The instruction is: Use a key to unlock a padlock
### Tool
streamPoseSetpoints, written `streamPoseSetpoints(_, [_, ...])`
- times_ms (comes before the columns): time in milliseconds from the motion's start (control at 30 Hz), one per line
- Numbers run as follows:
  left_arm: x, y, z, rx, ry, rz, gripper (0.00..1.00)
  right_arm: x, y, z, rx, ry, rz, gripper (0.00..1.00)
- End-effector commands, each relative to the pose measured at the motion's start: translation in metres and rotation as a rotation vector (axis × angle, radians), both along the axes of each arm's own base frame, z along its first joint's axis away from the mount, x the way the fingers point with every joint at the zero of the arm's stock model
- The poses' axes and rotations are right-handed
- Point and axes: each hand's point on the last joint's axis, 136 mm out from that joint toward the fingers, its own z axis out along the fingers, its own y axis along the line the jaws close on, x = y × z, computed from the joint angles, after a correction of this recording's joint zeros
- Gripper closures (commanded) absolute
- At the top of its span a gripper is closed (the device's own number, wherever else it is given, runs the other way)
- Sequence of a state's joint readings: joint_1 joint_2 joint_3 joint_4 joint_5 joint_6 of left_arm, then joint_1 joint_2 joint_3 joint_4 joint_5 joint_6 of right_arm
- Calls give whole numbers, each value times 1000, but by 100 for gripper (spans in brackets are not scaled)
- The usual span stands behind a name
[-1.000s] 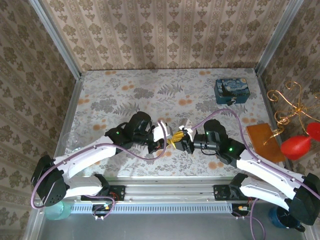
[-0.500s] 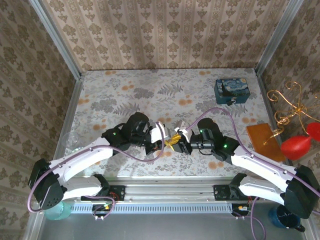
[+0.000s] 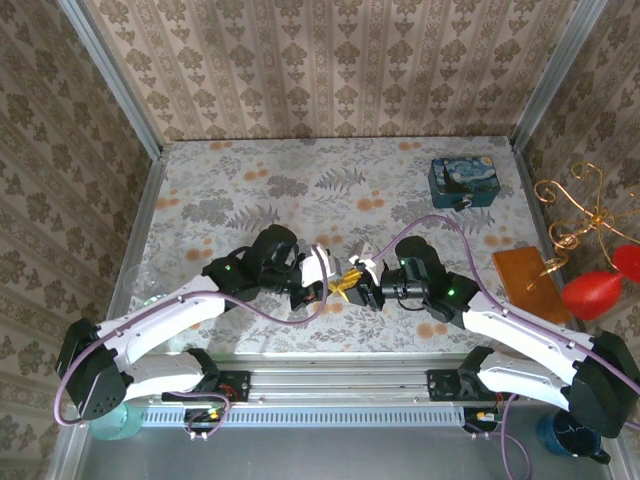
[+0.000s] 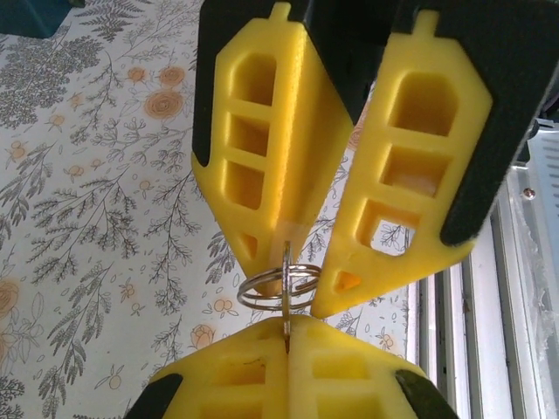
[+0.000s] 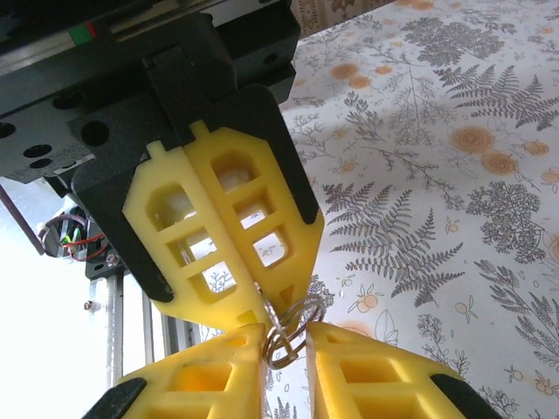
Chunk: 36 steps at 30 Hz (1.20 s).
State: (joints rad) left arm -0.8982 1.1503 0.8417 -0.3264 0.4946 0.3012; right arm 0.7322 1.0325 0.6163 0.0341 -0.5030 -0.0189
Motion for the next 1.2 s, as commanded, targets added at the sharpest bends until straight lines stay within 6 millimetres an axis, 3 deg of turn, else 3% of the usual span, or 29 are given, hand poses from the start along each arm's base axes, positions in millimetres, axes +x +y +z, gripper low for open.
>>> streamPoseSetpoints(0, [-10, -3, 8, -5, 6, -55, 100, -4, 1, 6, 15, 3, 9, 81])
streamPoseSetpoints(233, [-10, -3, 5, 6, 9, -54, 100, -6, 1, 5, 16, 13, 14, 85])
streamPoseSetpoints(433, [-7, -3, 4, 14, 4, -44, 100, -10, 2, 5, 16, 18, 33, 99])
streamPoseSetpoints(533, [-6, -2, 6, 17, -1, -33, 98, -6, 0, 6, 29, 24, 2, 100])
streamPoseSetpoints(700, [1, 0, 21, -38, -22, 5, 88, 1, -2, 10, 82, 33, -55, 100])
streamPoseSetpoints(833, [34, 12, 45, -180, 50, 186, 78, 18, -12, 20, 169, 47, -172, 100])
streamPoseSetpoints(933, [58, 28, 70, -349, 132, 294, 77, 24, -14, 33, 252, 58, -215, 100])
streamPoseSetpoints(1033, [55, 34, 91, -495, 167, 263, 74, 28, -14, 43, 317, 77, -245, 100])
streamPoseSetpoints(1167, [47, 33, 101, -584, 182, 218, 69, 37, -20, 54, 428, 95, -312, 100])
